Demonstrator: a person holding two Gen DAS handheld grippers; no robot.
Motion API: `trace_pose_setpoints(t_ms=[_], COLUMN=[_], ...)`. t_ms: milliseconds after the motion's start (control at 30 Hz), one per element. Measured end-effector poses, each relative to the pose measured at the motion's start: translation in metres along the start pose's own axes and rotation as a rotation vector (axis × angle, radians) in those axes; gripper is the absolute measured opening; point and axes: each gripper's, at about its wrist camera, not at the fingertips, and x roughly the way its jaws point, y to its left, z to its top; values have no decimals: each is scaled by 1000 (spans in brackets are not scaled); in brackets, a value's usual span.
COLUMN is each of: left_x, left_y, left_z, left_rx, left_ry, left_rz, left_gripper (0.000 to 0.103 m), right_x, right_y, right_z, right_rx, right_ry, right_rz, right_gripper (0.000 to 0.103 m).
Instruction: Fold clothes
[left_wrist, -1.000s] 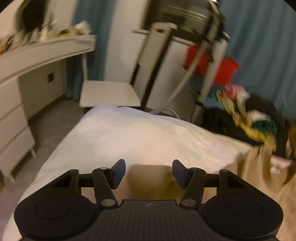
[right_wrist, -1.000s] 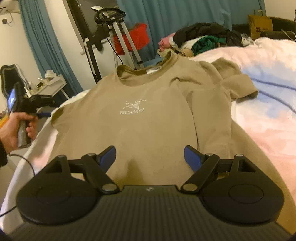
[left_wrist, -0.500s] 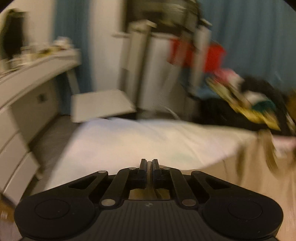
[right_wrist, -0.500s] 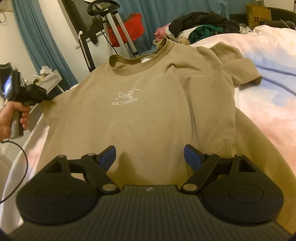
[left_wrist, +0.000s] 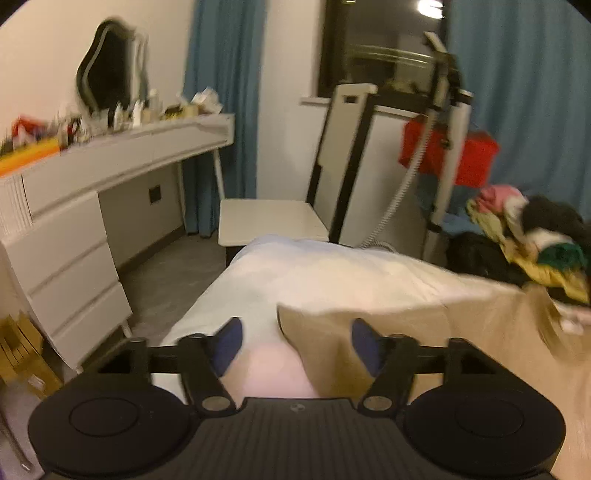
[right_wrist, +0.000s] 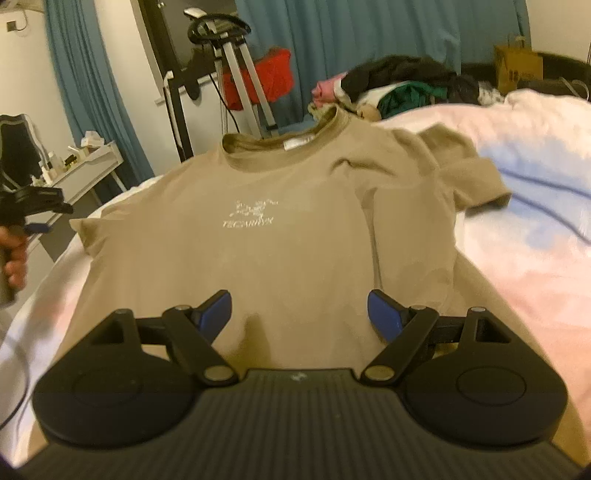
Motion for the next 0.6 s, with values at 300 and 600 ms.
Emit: trace_pose_setpoints(t_ms=[300,600], left_x=[-166,-262], left_y=[-49,-62], left_z=[-81,-176], left_rx=[66,69], left_ry=[-67,-61], left_rz=[-121,-197], left_gripper=[84,86], right_x=[-21,-86], right_y=[-4,-14], right_z=[-2,5], right_rx=[-37,3], right_ry=[-76,-177], right_rz=[-10,-29], right_gripper=[82,82])
